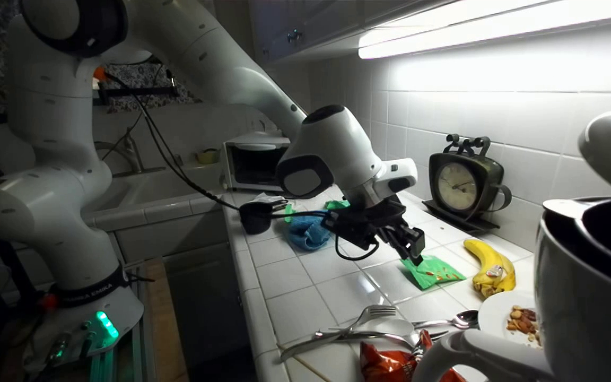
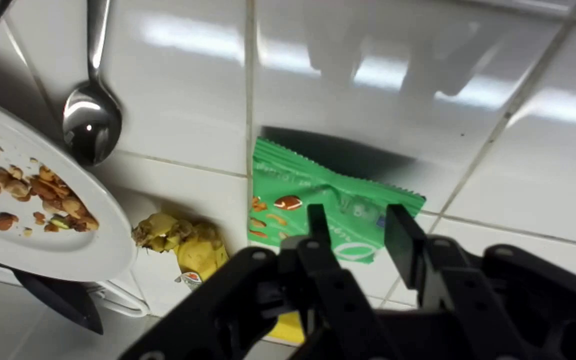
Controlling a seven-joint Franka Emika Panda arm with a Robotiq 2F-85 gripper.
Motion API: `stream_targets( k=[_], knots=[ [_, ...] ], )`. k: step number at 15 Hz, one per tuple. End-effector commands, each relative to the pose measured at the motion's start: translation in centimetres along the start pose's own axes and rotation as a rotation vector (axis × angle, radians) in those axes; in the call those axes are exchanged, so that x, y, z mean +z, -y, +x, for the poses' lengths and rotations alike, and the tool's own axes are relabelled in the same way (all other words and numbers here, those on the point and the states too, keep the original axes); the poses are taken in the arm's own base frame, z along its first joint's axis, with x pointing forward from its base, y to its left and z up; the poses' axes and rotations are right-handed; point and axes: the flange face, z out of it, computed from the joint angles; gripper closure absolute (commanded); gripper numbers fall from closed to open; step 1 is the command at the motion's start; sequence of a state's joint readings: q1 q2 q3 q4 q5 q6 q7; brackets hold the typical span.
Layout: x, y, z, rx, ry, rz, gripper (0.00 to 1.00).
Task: Remove the fork from underneath the table
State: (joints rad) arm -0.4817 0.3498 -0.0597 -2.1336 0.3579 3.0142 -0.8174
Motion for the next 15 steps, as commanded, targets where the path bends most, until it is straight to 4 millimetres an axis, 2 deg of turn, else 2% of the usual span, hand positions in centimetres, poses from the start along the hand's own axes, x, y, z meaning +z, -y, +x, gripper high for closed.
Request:
stream_targets(
  k=[1,5,7,12,13,14,15],
  knots=[
    [-1.1,-0.3,1.1,-0.038,-0.035,-0.019,0.32],
    [0.4,-0.4,1.4,-0.070,-0.014,-0.015,0.04],
    [1.2,-0.4,1.4,-0.077,-0.011,-0.015,0.00],
    [3.0,-0.5,1.7,-0.098,-0.002,-0.013,0.00],
    [3.4,-0.5,1.7,-0.101,-0.001,-0.013,0.03],
    [3.8,-0.4,1.7,-0.103,0.001,-0.011,0.26],
    [4.2,-0.3,1.6,-0.107,0.005,-0.008,0.28]
  ],
)
